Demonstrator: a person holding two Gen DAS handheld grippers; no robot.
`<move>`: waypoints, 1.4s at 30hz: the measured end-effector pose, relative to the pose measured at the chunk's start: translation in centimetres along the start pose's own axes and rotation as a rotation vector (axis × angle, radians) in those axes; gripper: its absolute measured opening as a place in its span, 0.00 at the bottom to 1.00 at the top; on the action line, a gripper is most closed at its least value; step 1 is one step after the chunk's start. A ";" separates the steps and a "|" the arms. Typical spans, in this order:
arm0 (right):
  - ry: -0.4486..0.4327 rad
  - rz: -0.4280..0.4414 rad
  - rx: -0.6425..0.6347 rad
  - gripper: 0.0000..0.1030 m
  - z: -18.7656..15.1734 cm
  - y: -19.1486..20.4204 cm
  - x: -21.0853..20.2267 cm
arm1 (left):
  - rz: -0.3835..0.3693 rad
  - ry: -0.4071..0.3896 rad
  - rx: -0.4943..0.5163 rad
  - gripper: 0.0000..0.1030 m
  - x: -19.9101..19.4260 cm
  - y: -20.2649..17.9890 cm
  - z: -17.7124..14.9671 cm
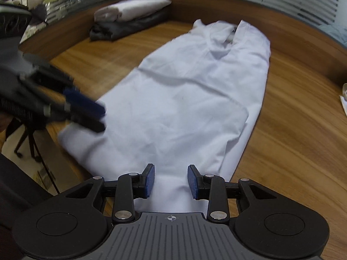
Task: Fold clothes
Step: 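Open both grippers and move them over the shirt body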
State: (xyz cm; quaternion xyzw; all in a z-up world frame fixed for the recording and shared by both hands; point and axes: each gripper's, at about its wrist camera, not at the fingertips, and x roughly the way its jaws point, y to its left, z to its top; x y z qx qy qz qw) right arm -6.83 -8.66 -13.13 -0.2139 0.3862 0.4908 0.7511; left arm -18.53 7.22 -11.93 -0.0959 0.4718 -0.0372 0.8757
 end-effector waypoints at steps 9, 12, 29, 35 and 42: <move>-0.015 0.096 -0.236 0.36 -0.4 1.1 -2.2 | 0.084 -0.064 -0.077 0.38 -2.2 0.3 -1.3; -0.039 0.161 -0.290 0.35 -0.1 1.9 -2.4 | 0.079 -0.105 -0.053 0.38 -3.0 -0.4 -0.9; 0.060 0.167 -0.125 0.35 -1.5 -3.8 -1.2 | 0.124 -0.086 -0.158 0.40 -2.2 1.6 -0.9; -0.034 0.142 -0.101 0.35 1.7 -4.4 -2.0 | 0.101 -0.152 -0.150 0.40 -2.2 2.1 2.3; -0.068 0.152 -0.171 0.35 4.8 -1.8 2.5 | 0.108 -0.142 -0.125 0.40 1.6 2.9 5.1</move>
